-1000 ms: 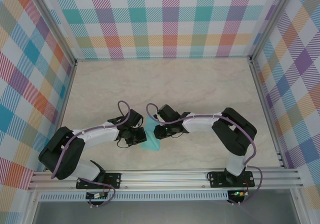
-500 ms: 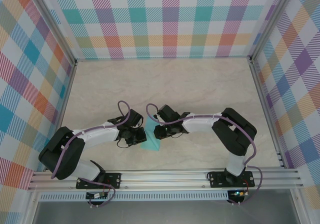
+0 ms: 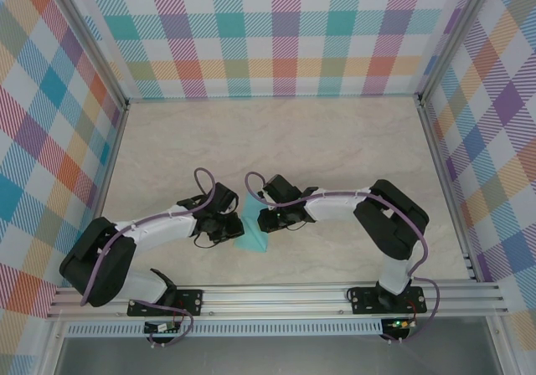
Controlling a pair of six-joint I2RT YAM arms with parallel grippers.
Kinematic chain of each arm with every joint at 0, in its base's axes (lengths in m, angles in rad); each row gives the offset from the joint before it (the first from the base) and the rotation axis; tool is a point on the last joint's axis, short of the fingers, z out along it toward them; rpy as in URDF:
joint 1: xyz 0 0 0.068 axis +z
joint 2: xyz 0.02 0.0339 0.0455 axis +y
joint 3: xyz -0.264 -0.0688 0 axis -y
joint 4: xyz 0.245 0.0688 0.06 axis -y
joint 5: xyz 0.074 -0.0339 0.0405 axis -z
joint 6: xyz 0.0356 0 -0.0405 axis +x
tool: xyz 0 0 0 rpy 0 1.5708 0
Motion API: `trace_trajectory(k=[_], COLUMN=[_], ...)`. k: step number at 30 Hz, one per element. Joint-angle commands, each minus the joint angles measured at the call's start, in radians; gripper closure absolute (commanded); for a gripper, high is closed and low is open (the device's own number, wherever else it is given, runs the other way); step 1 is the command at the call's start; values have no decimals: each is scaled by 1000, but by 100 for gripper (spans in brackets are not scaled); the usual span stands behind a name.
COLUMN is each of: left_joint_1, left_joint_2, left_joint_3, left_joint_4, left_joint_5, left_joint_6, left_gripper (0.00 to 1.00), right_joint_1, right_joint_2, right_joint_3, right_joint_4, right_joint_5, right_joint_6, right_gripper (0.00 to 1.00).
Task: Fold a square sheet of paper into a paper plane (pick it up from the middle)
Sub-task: Fold the triangle a second time at the center of the table.
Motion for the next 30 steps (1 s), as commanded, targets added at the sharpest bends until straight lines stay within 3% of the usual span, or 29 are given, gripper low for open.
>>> trace_trajectory(k=[1,9,17,30], left_joint_1=[-5,-5,-5,1], left_joint_2=[-28,-75,-148,-76], left_joint_3=[8,30,65,70], left_joint_4=[-39,-68,-116,59], left_joint_5=[-17,-36,-65,36], left_joint_6=[4,-12,-15,-103], left_gripper=[78,71,70,84], right_joint_1=[12,11,11,11], right_joint_2=[63,56,52,38], right_joint_3=[-9,-15,-4,-9], right_joint_4=[-28,-34,-63,-63], right_joint_5=[24,30,44,46], right_joint_6=[11,2,-11,-2], right_gripper=[85,85,85,85])
